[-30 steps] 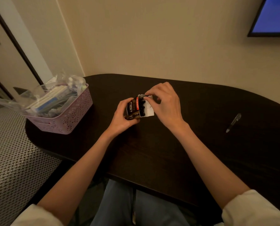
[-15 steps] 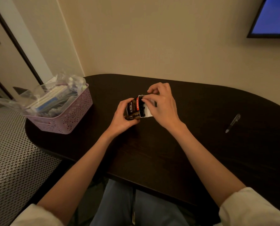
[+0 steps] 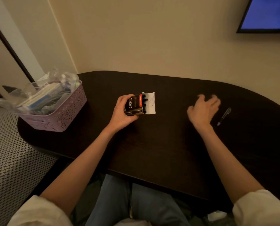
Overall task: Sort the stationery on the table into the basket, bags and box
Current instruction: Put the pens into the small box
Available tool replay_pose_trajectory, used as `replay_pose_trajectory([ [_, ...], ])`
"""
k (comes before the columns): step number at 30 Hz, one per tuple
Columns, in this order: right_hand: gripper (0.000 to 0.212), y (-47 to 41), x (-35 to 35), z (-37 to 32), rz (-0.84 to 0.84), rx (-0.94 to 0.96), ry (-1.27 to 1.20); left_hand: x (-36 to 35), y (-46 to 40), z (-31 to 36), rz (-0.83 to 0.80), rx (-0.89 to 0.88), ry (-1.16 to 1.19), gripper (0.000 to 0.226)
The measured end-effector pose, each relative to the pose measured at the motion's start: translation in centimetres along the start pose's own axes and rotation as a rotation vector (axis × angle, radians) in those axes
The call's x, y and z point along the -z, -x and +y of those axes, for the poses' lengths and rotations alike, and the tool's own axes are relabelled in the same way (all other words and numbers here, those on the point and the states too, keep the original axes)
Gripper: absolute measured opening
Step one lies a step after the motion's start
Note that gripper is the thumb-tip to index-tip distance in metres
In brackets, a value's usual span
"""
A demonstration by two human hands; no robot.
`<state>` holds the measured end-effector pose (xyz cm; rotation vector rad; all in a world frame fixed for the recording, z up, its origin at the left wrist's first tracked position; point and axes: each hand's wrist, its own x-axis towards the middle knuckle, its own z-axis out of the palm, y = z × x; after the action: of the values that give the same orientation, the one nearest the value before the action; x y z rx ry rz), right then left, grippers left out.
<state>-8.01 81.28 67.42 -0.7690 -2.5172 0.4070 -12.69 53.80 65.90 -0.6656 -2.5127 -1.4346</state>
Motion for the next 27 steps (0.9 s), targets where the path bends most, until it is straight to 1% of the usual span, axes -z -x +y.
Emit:
replay_pose_trajectory([
  [1,0.047,-0.4,-0.3,0.9,-0.076,-0.070,0.067,-0.2,-0.1,0.2,-0.010,-0.002,-0.006,0.075],
  [3,0.047,-1.1,-0.8,2.2,-0.186,-0.178,0.140,-0.5,-0.3,0.6,-0.031,-0.013,-0.020,0.074],
  [5,0.045,-1.5,-1.0,3.0,-0.231,-0.255,0.166,-0.8,-0.4,0.8,-0.044,-0.019,-0.036,0.074],
  [8,0.053,-1.9,-0.9,3.6,-0.271,-0.347,0.151,-0.9,-0.5,1.0,-0.061,-0.007,-0.059,0.075],
  [11,0.059,-2.0,-0.8,3.4,-0.230,-0.334,0.175,-0.9,-0.4,1.1,-0.064,0.005,-0.059,0.075],
  [13,0.057,-1.7,-0.7,2.6,-0.218,-0.316,0.142,-0.8,-0.3,1.2,-0.057,0.010,-0.049,0.076],
  [16,0.060,-1.4,-0.6,0.8,-0.303,-0.280,0.052,-0.4,-0.1,1.3,-0.053,0.011,-0.028,0.075],
  [18,0.061,-1.3,-0.3,-1.0,-0.404,-0.284,-0.115,-0.1,0.0,1.1,-0.048,0.015,-0.021,0.075],
  [21,0.047,-0.5,1.4,-4.0,-0.504,-0.254,-0.476,0.5,0.0,0.9,-0.054,0.032,-0.013,0.076],
  [24,0.037,0.6,5.2,-6.7,-0.634,-0.229,-0.882,1.0,0.1,0.9,-0.057,0.052,0.012,0.076],
  [26,0.035,1.4,7.6,-8.1,-0.702,-0.173,-1.069,1.4,0.2,0.7,-0.056,0.077,0.040,0.075],
  [27,0.034,1.9,8.5,-8.6,-0.699,-0.120,-1.137,1.5,0.2,0.6,-0.055,0.091,0.054,0.076],
])
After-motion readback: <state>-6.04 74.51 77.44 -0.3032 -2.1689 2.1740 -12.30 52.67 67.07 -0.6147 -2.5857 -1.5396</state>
